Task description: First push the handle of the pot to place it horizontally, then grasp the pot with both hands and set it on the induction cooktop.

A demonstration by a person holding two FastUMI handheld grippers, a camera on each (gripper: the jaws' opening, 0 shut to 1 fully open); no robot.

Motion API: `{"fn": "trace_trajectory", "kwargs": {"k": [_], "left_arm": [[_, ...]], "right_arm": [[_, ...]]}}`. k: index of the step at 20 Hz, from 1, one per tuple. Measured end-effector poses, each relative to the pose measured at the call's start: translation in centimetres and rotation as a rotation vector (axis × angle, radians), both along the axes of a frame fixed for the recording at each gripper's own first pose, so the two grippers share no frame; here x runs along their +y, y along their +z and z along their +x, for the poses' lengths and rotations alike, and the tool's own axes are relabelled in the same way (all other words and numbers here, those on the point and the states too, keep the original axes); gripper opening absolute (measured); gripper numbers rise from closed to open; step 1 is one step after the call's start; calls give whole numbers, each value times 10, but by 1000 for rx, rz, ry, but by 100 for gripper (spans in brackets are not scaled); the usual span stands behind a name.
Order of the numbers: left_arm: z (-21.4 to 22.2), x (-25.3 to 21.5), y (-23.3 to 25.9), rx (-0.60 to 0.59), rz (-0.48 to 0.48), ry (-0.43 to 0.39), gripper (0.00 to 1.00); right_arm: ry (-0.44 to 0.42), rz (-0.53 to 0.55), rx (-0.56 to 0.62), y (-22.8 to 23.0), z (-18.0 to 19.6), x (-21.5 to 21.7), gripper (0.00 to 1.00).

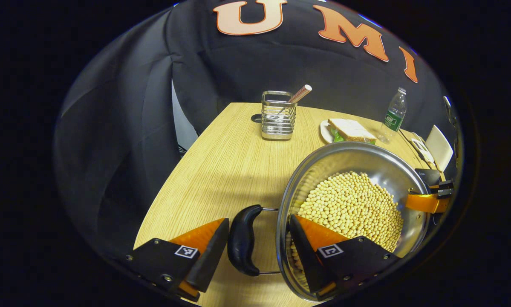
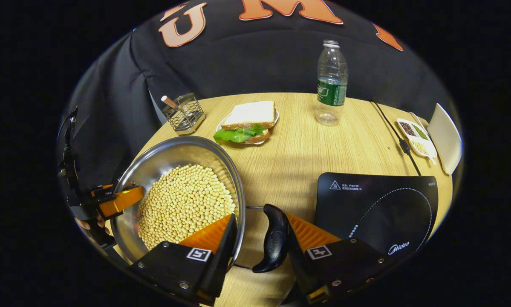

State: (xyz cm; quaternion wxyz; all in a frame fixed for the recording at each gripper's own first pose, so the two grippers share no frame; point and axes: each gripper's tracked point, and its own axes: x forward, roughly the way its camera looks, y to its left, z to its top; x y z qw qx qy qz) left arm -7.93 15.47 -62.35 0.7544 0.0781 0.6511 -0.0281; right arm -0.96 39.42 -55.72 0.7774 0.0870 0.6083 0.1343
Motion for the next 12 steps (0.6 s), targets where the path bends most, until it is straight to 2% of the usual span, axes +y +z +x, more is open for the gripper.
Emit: {"fn": "trace_trajectory", "kwargs": {"k": [2,3,4,7,12], "left_arm": [[3,-4,-2,-11,5,-6,86],[3,-5,-2,-17,11,-14,77],[3,-4,-1,-26,15,-14,75],[5,-4,2,-59,23,17,72],[6,-5,15,-116,72,8,70]], "right_arm": [[15,-6,-8,-1,-2,1,68],[18,-7,-13,-1,-2,1,69],[21,-9,-14,-1,-3,1,69],[13,-7,-21,-2,0,2,66],[18,-6,-11,-3,-2,-1,57]]}}
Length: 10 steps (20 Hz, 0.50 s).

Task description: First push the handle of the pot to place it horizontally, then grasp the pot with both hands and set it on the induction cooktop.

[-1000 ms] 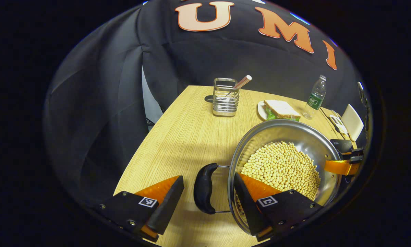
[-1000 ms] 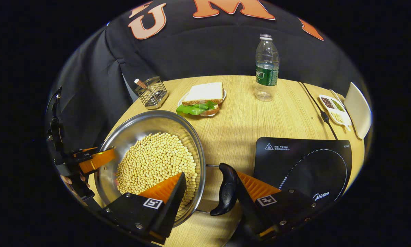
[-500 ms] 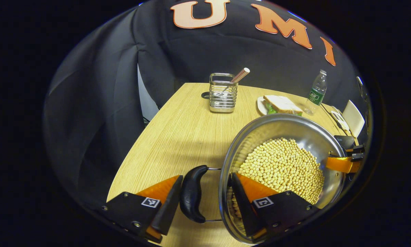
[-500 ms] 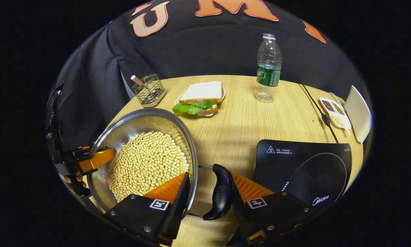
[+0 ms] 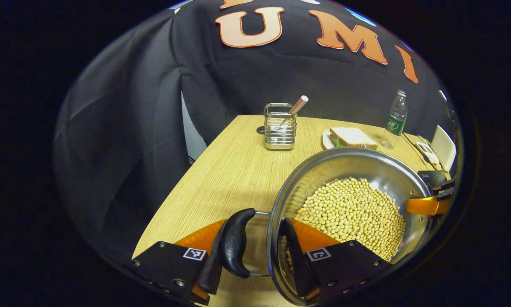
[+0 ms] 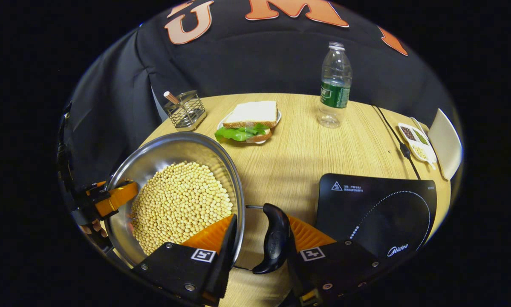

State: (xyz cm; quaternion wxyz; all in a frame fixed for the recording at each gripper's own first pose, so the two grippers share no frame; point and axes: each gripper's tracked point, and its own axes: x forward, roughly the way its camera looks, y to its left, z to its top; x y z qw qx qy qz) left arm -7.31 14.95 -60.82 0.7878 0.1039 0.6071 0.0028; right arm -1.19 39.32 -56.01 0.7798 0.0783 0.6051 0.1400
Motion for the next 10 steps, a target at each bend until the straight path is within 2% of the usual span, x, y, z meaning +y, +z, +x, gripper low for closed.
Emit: {"fn": "trace_trajectory", "kwargs": {"k": [4,10], "left_arm": [[-2,-2,6,-12,-13,28,68],[10,-5,51,-96,-3,-26,68]], "right_arm": [[14,-8,-37,14,0,-8,53],[-8,15,-100,53,6,-37,53]]}}
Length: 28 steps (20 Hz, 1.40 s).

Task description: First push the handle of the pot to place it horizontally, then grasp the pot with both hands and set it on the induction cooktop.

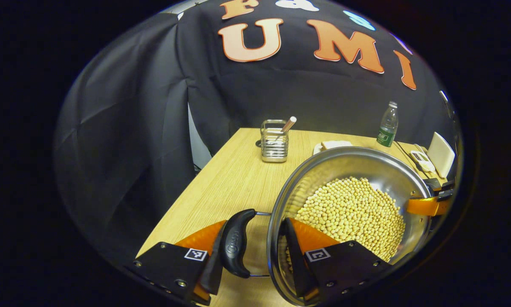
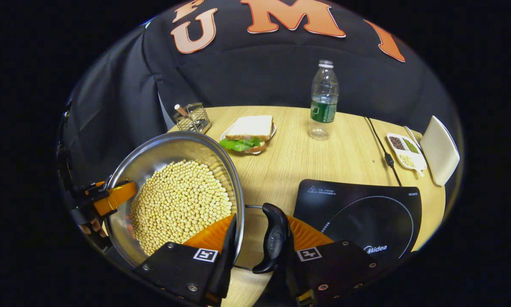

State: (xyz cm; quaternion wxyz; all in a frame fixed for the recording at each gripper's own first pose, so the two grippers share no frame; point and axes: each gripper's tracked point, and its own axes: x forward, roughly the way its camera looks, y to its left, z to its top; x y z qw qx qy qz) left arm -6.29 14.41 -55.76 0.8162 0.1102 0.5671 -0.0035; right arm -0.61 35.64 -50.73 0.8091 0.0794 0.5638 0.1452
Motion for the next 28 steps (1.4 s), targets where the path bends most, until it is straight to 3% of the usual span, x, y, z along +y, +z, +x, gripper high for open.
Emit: {"fn": "trace_trajectory", "kwargs": {"k": [19,28], "left_arm": [[15,-7,-7,-80,-90,-169,68],[19,-14,-24,-105,-139,-222,68]], "right_arm": [[-132,-59,-101,73,-3,-166,52],[-205,-94,-129,81,-8,-233,52]]}}
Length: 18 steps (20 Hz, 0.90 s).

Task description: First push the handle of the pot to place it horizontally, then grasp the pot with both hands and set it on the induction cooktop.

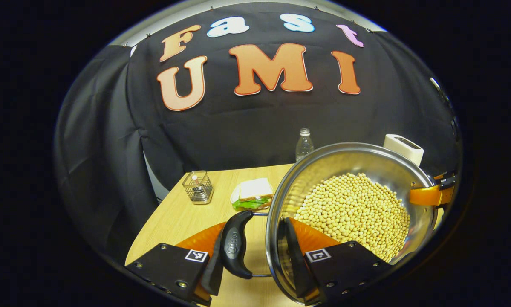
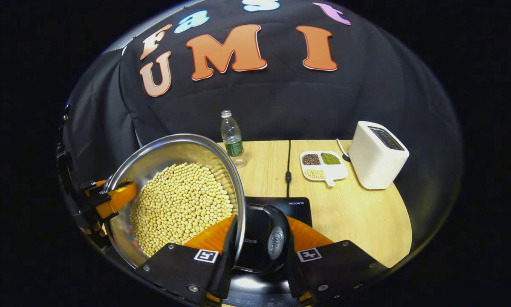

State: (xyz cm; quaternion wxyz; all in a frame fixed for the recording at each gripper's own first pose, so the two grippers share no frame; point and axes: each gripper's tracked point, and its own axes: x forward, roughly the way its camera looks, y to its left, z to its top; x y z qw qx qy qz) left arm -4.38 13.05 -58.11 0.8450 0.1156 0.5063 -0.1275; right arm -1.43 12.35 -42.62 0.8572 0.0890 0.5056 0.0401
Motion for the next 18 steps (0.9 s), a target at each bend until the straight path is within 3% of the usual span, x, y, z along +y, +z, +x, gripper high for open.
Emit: {"fn": "trace_trajectory", "kwargs": {"k": [18], "left_arm": [[7,-11,-17,50,-6,-49,68]], "right_arm": [[-64,-12,67,-45,-17,-52,53]]}}
